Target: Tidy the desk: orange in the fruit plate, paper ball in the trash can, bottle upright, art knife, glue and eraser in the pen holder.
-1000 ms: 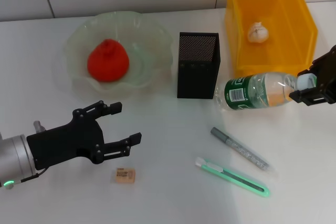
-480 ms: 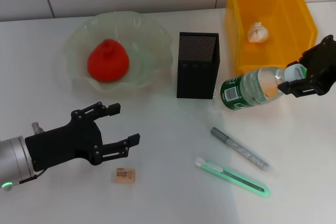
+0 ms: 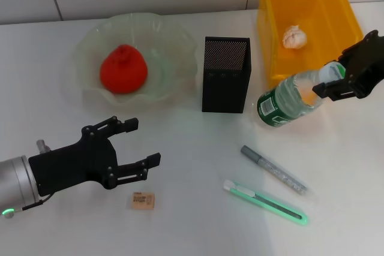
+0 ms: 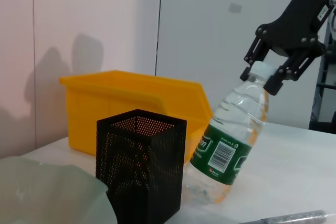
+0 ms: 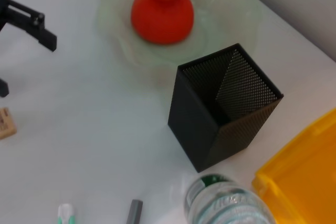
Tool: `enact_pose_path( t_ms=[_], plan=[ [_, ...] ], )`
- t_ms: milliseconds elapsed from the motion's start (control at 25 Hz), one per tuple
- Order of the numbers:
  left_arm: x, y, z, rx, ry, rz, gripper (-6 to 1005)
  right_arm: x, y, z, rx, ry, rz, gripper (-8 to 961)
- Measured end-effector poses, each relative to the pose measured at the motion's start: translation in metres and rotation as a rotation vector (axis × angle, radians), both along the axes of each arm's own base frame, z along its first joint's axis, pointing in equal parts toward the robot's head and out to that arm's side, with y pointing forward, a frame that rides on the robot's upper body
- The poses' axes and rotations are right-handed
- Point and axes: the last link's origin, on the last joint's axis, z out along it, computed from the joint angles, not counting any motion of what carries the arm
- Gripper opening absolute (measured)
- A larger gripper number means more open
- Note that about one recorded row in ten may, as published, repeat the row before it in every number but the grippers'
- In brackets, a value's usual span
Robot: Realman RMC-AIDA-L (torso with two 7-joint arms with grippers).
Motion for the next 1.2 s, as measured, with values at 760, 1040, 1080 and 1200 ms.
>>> enact_pose_path(
  t_ms=[760,1040,1080,1200],
  plan=[
    [-0.003,-0.007,0.0,-0.007,-0.011,0.009,862,-0.024,0.001,0.004,-0.001,0.041,0.009,444],
    [-0.005,-0.013,0.001,-0.013,-0.023,0.0,862,-0.037,0.001,0.005,0.001,0.066,0.033,444],
    [-0.005,-0.017,0.001,-0.015,-0.03,-0.011,862,-0.04,0.001,0.004,-0.002,0.073,0.036,444],
    [-0.006,-0.024,0.003,-0.019,-0.046,-0.033,861,-0.05,0.001,0.004,-0.011,0.094,0.048,444]
  ],
)
